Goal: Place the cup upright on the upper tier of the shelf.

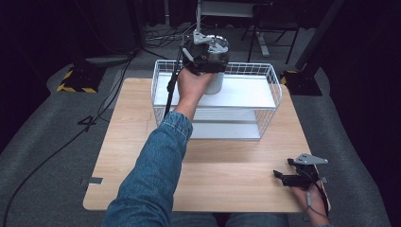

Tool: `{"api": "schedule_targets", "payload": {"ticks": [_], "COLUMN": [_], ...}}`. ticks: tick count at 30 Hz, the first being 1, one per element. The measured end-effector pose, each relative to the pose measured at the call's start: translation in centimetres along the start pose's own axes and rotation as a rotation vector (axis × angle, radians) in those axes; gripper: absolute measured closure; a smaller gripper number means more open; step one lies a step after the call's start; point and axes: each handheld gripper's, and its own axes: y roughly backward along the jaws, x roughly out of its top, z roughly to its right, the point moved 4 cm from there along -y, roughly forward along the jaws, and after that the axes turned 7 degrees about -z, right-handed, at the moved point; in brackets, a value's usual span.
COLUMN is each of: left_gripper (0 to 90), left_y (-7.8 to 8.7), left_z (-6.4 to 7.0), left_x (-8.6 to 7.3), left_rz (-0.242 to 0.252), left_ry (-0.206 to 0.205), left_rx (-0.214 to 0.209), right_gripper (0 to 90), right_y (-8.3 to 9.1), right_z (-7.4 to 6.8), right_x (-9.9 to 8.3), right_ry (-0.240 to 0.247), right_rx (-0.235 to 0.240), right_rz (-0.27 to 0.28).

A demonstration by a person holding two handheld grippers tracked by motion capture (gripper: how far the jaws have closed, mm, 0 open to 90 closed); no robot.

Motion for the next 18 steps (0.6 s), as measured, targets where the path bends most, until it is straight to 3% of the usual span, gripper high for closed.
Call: {"api": "schedule_targets", "payload": {"ticks": [8, 18], "left_gripper": [0.0, 0.0], "left_y": [-0.24, 0.55], "left_z": [-0.13, -0.18], "left_x": [-0.06, 0.00], "left_rz": [-0.001, -0.021], "left_ry": [0.027, 0.027], "left_rx": [-0.010, -0.019], "right_gripper": [15.5, 15.5], "right_y": [-0.01, -0.02], "right_z": [0.01, 0.02], "right_x": [0.00, 0.01], "right_ry": [-0.001, -0.003], "right_rx": [0.002, 0.003], "right_rz": [0.000, -0.001]}}
